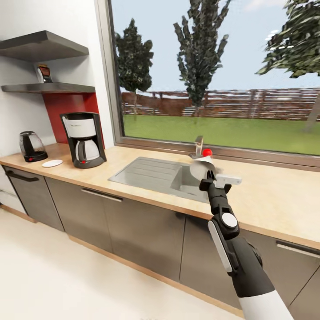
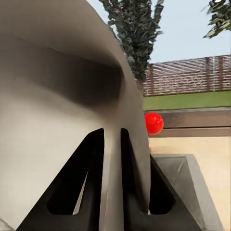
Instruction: Set up a coffee station on the kitchen countertop: keep the coffee maker on the countertop, move the bottle of coffee from the kitchen shelf to the counter next to the coffee maker, place a paper coffee filter on top of the coffee maker, put the saucer next to the coffee maker with the coffee cup on the saucer, and place the electric kettle next to the coffee maker.
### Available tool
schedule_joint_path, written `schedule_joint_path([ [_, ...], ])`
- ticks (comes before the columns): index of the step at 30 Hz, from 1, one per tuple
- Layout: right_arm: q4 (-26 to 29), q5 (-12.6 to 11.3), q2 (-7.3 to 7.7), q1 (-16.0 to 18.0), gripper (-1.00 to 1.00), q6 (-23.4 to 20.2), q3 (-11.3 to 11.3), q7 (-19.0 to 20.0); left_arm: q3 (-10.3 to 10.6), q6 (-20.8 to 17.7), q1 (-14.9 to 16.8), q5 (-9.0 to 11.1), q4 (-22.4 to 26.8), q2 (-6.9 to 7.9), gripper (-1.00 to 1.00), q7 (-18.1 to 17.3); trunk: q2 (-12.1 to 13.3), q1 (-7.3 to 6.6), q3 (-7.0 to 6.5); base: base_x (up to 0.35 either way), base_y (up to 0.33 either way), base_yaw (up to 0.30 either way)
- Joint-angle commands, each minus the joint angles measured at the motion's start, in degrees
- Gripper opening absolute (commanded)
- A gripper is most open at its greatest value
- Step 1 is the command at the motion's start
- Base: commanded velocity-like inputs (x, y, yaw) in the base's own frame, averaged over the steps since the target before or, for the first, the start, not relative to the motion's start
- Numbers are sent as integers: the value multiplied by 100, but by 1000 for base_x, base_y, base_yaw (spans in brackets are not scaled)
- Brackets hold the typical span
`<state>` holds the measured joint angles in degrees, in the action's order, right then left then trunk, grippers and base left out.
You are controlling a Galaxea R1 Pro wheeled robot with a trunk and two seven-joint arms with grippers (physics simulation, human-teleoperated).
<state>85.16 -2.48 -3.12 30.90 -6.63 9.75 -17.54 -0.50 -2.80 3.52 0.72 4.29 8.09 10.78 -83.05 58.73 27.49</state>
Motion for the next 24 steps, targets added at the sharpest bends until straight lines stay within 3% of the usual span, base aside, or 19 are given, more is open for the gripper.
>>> schedule_joint_path([
  [1, 9, -42, 3, 3, -100, -23, 10, -30, -3, -30, 1, 7, 11, -1, 100, 12, -3, 0, 10, -2, 1, 278],
  [15, 6, -42, 4, 3, -100, -23, 10, -30, -3, -28, 16, 37, 19, -1, 100, 12, -3, 0, 56, 9, 8, 278],
  [24, 1, -42, 2, 3, -100, -23, 10, -30, -13, -27, 17, 42, 87, -9, 100, 12, -3, 0, 85, 163, 213, 278],
])
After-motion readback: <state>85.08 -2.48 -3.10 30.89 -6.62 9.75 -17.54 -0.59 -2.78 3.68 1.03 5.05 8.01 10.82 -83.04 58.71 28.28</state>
